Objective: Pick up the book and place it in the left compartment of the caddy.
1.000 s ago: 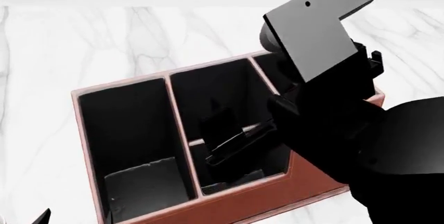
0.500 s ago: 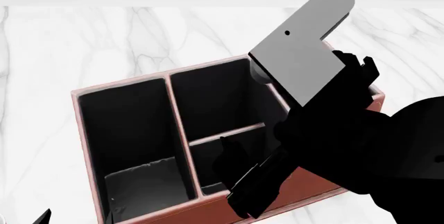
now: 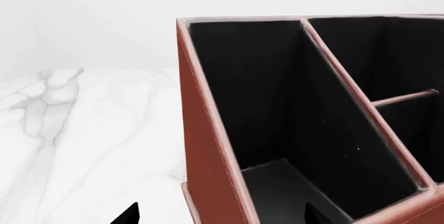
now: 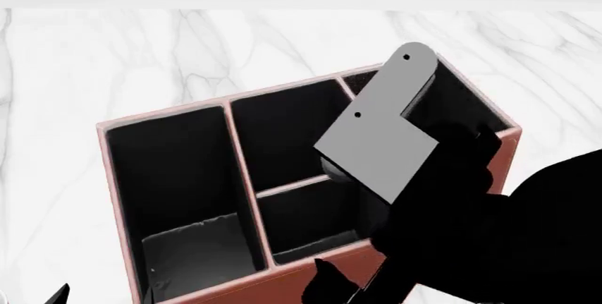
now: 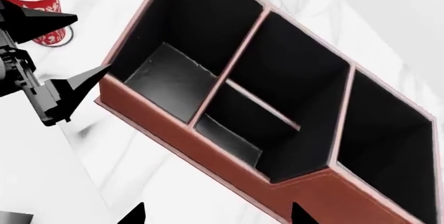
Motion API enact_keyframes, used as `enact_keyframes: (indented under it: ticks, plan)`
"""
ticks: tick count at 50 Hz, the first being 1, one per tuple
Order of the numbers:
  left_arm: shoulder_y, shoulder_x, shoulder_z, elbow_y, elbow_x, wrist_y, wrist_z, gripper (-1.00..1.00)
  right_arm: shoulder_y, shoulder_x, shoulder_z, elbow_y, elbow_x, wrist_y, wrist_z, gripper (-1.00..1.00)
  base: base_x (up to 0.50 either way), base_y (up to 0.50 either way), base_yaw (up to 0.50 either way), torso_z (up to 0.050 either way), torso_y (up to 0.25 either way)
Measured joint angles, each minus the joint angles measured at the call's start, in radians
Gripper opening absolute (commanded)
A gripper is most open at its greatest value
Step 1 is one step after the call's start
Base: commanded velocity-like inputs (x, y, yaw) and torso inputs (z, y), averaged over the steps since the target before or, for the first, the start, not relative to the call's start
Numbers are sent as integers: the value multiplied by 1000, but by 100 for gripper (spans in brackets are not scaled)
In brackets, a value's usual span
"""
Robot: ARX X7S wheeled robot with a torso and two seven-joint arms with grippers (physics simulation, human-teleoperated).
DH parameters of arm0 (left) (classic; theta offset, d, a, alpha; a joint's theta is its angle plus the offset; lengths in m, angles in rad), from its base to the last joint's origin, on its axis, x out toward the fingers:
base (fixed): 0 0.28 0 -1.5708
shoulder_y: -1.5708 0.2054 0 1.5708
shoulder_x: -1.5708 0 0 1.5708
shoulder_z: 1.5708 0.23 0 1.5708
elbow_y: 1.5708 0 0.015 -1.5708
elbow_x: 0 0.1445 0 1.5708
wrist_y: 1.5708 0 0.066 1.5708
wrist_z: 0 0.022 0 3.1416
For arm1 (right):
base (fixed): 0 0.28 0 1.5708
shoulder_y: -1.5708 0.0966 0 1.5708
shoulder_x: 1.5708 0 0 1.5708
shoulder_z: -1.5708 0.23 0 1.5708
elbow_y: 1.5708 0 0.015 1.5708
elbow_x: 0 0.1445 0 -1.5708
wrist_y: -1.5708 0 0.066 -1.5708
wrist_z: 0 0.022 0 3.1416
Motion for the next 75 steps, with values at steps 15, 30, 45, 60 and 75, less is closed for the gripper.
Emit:
enact_keyframes:
  ticks: [15,30,45,60,75]
  plan:
    - [0,-5,7,0,-4,3,-7,100,46,38,-149,-18,121,-2,64,100,0,0,0,0,0]
    - [-2,-9,13,-2,-8,5,-13,100,87,74,-284,-32,197,-8,113,100,0,0,0,0,0]
    - [-4,-13,18,-4,-13,6,-19,100,113,101,-378,-29,220,-20,142,100,0,0,0,0,0]
    - [-6,-17,24,-6,-17,7,-24,100,154,122,-455,-3,234,-24,190,100,0,0,0,0,0]
    - [-7,-22,30,-5,-22,8,-30,100,185,144,-505,15,213,-30,188,100,0,0,0,0,0]
